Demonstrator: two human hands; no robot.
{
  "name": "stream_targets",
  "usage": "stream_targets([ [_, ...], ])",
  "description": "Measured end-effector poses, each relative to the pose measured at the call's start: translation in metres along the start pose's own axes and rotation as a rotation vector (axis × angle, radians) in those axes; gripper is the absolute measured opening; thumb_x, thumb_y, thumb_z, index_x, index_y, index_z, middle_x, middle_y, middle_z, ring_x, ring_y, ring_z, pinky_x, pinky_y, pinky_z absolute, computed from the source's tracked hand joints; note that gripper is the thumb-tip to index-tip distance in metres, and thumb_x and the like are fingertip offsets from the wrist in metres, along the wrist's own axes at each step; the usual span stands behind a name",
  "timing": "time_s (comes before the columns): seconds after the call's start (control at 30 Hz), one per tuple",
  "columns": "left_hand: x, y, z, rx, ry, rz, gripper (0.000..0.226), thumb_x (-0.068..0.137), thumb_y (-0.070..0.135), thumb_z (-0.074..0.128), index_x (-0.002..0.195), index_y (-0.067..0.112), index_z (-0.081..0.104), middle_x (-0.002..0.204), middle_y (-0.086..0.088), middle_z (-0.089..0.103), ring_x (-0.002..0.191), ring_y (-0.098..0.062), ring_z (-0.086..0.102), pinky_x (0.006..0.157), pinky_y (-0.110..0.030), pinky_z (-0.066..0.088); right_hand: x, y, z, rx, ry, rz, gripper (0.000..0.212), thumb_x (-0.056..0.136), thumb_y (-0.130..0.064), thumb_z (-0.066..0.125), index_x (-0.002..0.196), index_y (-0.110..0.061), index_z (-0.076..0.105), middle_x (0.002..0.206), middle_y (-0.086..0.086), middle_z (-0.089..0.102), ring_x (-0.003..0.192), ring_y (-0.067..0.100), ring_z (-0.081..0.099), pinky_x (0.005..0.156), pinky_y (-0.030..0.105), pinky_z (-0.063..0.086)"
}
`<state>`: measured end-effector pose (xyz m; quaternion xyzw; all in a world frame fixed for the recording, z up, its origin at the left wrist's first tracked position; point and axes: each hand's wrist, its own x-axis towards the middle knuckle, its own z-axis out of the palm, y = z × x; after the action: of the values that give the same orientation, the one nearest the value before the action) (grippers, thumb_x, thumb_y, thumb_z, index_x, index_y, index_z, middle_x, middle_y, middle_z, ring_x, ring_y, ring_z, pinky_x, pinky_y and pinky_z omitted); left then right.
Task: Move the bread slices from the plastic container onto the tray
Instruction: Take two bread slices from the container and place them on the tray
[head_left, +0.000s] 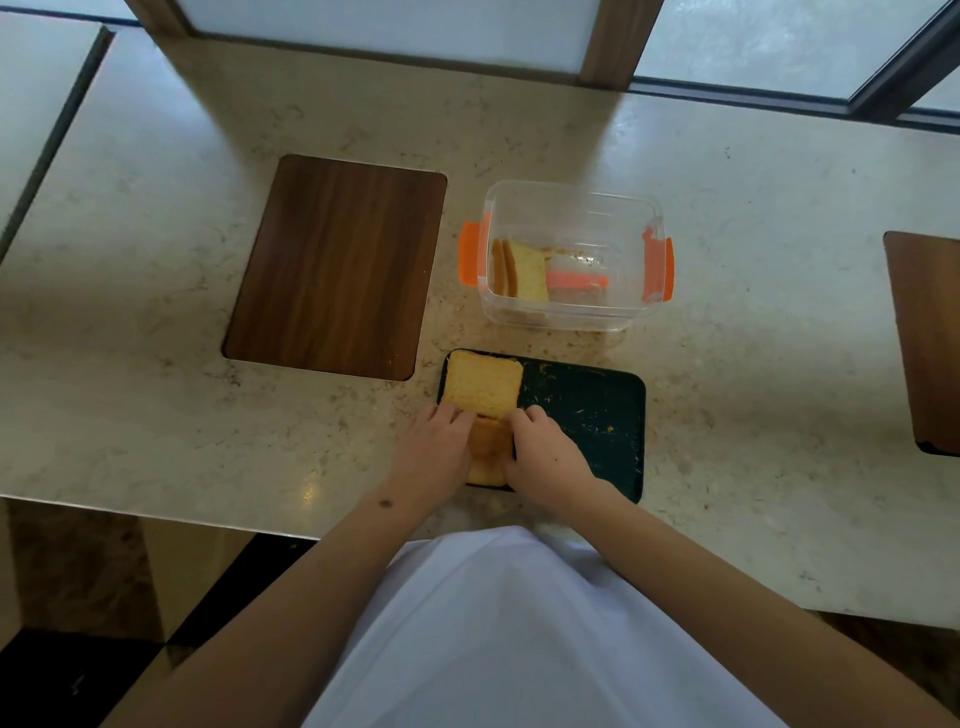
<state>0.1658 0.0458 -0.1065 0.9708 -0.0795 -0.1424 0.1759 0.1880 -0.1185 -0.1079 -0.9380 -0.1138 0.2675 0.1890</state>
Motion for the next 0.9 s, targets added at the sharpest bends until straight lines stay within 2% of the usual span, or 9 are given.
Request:
stream_targets([
  [0.3, 0.002, -0.002, 0.0, 0.05, -0.024, 0.017, 0.026, 0.094, 0.019, 0.049, 0.116, 0.013, 0.061, 0.121, -0.008, 0.057, 0.107, -0.024, 0.048, 0.084, -0.033, 0.044, 0.016, 0.001, -0.006, -0.001, -0.103, 0.027, 0.021, 0.092, -0.02, 0.054, 0.11, -0.011, 0.056, 0.109, 0.01, 0.05, 0.095, 0.027, 0.053, 0.078, 0.039, 0.05],
  [0.5, 0.002, -0.002, 0.002, 0.076, -0.025, 0.035, 0.025, 0.095, 0.022, 0.048, 0.114, 0.014, 0.062, 0.12, -0.008, 0.057, 0.106, -0.023, 0.048, 0.083, -0.032, 0.044, 0.02, 0.008, -0.008, 0.001, -0.132, 0.028, 0.023, 0.092, -0.024, 0.055, 0.113, -0.013, 0.057, 0.108, 0.008, 0.049, 0.087, 0.025, 0.054, 0.077, 0.043, 0.054],
  [0.6, 0.002, -0.001, 0.001, 0.027, -0.001, 0.07, 0.022, 0.093, 0.018, 0.051, 0.107, 0.01, 0.065, 0.115, -0.01, 0.057, 0.103, -0.027, 0.05, 0.082, -0.035, 0.047, 0.019, 0.008, -0.01, 0.015, -0.068, -0.003, 0.025, 0.093, -0.025, 0.054, 0.114, -0.013, 0.059, 0.112, 0.008, 0.05, 0.088, 0.024, 0.055, 0.076, 0.042, 0.055],
  [0.67, 0.002, 0.0, 0.0, -0.032, 0.04, 0.108, 0.019, 0.091, 0.014, 0.054, 0.104, 0.007, 0.067, 0.111, -0.012, 0.059, 0.1, -0.028, 0.052, 0.081, -0.037, 0.048, 0.017, 0.008, -0.011, 0.043, 0.002, -0.039, 0.03, 0.094, -0.024, 0.054, 0.122, -0.014, 0.057, 0.117, 0.007, 0.051, 0.093, 0.024, 0.055, 0.077, 0.041, 0.054],
  [0.73, 0.004, 0.002, 0.001, -0.01, 0.051, 0.124, 0.023, 0.09, 0.013, 0.057, 0.11, 0.008, 0.067, 0.114, -0.013, 0.06, 0.105, -0.029, 0.053, 0.086, -0.036, 0.048, 0.015, 0.008, -0.011, 0.047, 0.032, -0.074, 0.035, 0.095, -0.022, 0.055, 0.129, -0.015, 0.056, 0.121, 0.007, 0.05, 0.1, 0.024, 0.055, 0.079, 0.04, 0.054],
  [0.8, 0.006, 0.003, 0.003, 0.029, 0.042, 0.112, 0.037, 0.089, 0.011, 0.061, 0.126, 0.007, 0.061, 0.129, -0.017, 0.057, 0.12, -0.033, 0.05, 0.096, -0.04, 0.045, 0.013, 0.009, -0.01, 0.016, 0.074, -0.12, 0.039, 0.092, -0.019, 0.058, 0.13, -0.014, 0.055, 0.128, 0.009, 0.049, 0.11, 0.026, 0.05, 0.085, 0.041, 0.053],
  [0.9, 0.013, 0.002, 0.004, 0.071, -0.037, 0.107, 0.062, 0.093, 0.018, 0.063, 0.148, 0.006, 0.039, 0.157, -0.018, 0.034, 0.146, -0.033, 0.026, 0.115, -0.043, 0.028, 0.016, 0.011, -0.01, -0.087, 0.121, -0.168, 0.054, 0.089, -0.025, 0.065, 0.139, -0.016, 0.049, 0.149, 0.012, 0.042, 0.132, 0.032, 0.039, 0.101, 0.049, 0.046],
])
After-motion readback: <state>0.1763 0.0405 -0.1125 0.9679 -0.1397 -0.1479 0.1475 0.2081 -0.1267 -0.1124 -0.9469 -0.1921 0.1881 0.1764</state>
